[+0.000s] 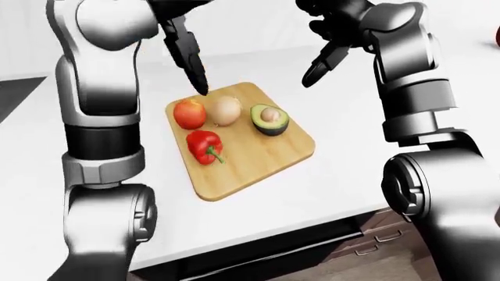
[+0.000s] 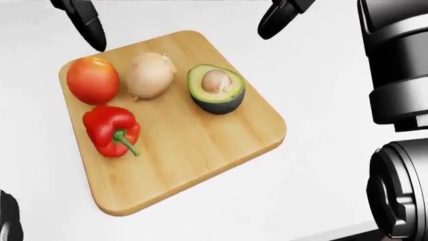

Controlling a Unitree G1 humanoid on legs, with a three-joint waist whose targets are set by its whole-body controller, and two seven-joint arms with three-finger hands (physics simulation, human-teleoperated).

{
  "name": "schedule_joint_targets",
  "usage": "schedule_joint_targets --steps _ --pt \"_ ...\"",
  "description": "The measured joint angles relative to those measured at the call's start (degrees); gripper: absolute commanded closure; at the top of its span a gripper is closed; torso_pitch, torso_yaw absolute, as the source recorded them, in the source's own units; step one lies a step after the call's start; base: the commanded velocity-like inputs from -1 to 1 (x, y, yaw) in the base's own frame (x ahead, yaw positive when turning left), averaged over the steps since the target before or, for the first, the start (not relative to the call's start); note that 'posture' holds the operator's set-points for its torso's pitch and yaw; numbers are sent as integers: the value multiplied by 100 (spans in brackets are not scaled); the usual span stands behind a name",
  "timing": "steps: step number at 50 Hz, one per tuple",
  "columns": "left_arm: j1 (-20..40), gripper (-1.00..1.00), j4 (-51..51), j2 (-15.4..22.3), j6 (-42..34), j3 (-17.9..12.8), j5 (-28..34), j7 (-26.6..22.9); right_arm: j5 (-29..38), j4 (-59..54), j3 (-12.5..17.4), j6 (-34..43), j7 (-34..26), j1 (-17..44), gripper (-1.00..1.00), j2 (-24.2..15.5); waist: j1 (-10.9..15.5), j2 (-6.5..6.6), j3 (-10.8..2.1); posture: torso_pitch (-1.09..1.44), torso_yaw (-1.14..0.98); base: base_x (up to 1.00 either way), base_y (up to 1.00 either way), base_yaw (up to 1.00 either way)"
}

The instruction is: Place the avocado, onion, tomato and bell pepper on the cutting board.

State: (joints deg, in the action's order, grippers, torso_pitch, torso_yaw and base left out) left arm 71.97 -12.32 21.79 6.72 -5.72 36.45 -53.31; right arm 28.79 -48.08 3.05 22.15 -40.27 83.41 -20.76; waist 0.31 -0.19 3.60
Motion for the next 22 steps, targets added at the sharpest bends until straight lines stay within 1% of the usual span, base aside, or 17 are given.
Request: schedule_joint_targets --steps 5,8,11,14,17,20,22 --pt "682 -100 -772 11 -309 47 -35 1021 -29 -48 8 -26 46 83 -100 12 -21 5 7 0 0 0 0 0" --pt "1068 -100 -1354 50 -369 42 -11 1741 -69 -93 64 -59 157 167 -100 -14 -31 7 23 0 0 0 0 0" --pt "1460 -100 -1882 147 -407 16 -19 2435 -111 -125 88 -87 270 232 -100 -38 -49 5 38 0 0 0 0 0" --pt "1739 -100 -2207 239 -418 -4 -49 2999 -183 -203 147 -177 452 326 -100 -66 -53 15 41 0 0 0 0 0" --pt "1826 -100 -2272 270 -428 28 -104 3283 -279 -263 215 -374 742 452 -100 -100 -47 27 45 0 0 0 0 0" --pt "1890 -100 -2356 277 -432 100 -137 3398 -380 -352 263 -592 1117 680 -100 -172 -44 29 58 0 0 0 0 0" --pt "1884 -100 -2378 274 -455 127 -151 3422 -440 -358 261 -676 1266 791 -100 -224 -49 21 51 0 0 0 0 0"
